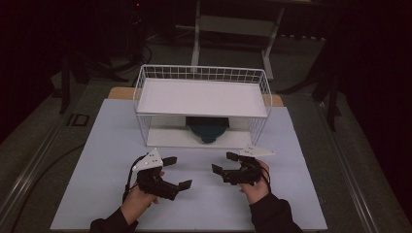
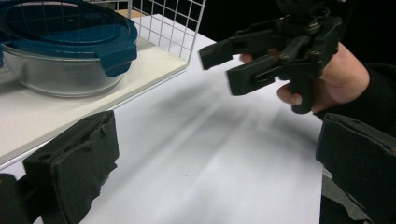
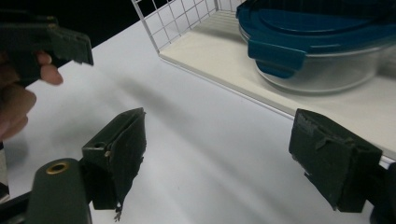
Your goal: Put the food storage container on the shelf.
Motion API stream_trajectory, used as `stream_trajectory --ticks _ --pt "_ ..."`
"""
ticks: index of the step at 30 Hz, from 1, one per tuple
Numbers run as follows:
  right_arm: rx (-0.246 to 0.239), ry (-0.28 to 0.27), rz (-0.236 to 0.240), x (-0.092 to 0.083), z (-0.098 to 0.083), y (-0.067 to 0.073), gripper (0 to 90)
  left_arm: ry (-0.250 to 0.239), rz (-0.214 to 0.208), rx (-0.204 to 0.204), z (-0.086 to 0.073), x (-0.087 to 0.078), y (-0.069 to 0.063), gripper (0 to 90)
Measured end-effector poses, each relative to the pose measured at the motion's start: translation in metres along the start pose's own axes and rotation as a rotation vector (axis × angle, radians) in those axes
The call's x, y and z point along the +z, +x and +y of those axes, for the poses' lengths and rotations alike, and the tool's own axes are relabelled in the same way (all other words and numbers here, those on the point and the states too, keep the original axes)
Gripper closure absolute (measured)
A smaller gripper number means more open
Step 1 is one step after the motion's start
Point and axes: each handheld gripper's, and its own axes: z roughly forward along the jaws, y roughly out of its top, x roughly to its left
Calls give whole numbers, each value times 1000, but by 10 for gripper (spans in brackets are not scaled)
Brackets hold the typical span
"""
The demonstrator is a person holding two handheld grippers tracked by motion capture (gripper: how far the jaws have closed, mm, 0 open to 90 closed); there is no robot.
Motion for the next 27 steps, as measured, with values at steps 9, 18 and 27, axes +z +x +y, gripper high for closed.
stream_trajectory --ticks 9,18,27 --pt "-13 -13 -43 -25 -19 -3 191 15 4 3 -6 -3 2 0" --pt "-8 4 -56 -40 -36 -7 189 34 -5 19 -12 -1 -1 0" --pt "-27 -15 -84 -52 -42 -11 189 40 -21 22 -14 2 -4 0"
